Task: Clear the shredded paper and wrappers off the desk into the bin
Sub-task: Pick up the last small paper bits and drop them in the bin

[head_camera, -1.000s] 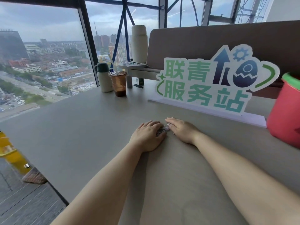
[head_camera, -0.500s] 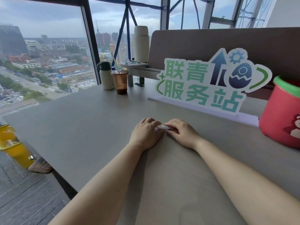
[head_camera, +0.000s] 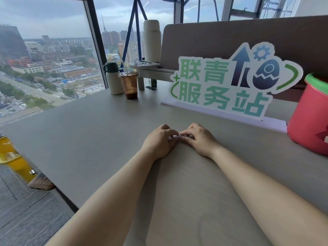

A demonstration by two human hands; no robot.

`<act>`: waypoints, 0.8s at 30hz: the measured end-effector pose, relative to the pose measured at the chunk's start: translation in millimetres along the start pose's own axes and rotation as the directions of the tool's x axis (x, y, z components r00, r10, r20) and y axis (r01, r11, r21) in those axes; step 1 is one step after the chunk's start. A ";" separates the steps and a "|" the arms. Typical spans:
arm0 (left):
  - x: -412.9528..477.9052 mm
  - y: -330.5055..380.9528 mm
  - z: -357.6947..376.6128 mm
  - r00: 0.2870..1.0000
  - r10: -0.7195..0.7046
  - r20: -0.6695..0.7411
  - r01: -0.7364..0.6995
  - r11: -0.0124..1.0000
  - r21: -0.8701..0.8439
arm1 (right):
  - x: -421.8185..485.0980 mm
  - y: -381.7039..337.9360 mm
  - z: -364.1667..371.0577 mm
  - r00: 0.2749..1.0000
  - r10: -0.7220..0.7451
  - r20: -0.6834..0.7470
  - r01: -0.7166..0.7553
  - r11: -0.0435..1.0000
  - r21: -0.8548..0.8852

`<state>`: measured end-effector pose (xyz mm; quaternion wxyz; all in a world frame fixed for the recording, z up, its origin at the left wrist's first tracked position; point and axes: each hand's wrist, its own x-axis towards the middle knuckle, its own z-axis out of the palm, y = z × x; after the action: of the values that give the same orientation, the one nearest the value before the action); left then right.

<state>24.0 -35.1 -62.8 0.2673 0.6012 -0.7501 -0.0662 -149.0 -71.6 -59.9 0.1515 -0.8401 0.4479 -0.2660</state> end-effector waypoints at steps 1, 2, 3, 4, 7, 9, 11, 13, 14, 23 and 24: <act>-0.2 0.7 0.0 1.000 0.007 0.000 -0.007 1.000 -0.002 | -0.7 -0.5 -0.3 1.000 -0.003 -0.001 0.003 1.000 -0.001; -0.1 1.5 -0.2 1.000 0.011 -0.002 -0.011 1.000 -0.006 | -1.4 -1.1 -0.5 1.000 -0.002 -0.001 0.002 1.000 -0.005; -0.1 2.5 -0.3 1.000 0.013 -0.005 -0.013 1.000 -0.010 | -1.9 -1.4 -0.6 1.000 -0.002 -0.002 0.002 1.000 -0.009; 0.0 3.4 -0.3 1.000 0.015 -0.007 -0.015 1.000 -0.009 | -2.3 -1.9 -0.7 1.000 -0.001 -0.005 0.001 1.000 -0.009; 0.3 4.9 0.5 1.000 0.026 -0.008 -0.026 1.000 0.013 | -3.1 -3.6 -1.9 1.000 0.006 -0.014 -0.006 1.000 -0.007; 0.1 5.3 0.0 1.000 0.023 -0.007 -0.023 1.000 0.012 | -3.5 -4.0 -2.0 1.000 0.008 -0.014 -0.008 1.000 -0.020; 0.1 6.4 -0.4 1.000 0.022 -0.005 -0.022 1.000 0.009 | -4.0 -4.4 -2.2 1.000 0.019 -0.013 -0.019 0.999 -0.030; 0.0 8.9 -0.5 1.000 0.020 0.006 -0.020 1.000 0.004 | -4.5 -5.1 -3.0 0.999 0.038 -0.018 -0.038 0.999 -0.023; 0.0 10.7 -0.6 1.000 0.019 0.015 -0.019 1.000 0.006 | -4.8 -5.2 -3.7 0.998 0.050 -0.022 -0.050 0.999 -0.016; 0.1 20.7 -5.4 0.998 0.060 0.027 -0.060 0.998 -0.023 | -19.5 -2.9 -29.8 0.977 0.200 -0.069 -0.192 0.976 0.103; 0.8 24.6 -6.5 0.998 0.067 0.017 -0.066 0.997 -0.034 | -22.5 -2.6 -35.4 0.973 0.221 -0.066 -0.211 0.968 0.133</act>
<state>5.8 -27.8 -46.7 0.2727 0.5706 -0.7709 -0.0752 -178.2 -52.0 -36.9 0.2136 -0.7637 0.5249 -0.3091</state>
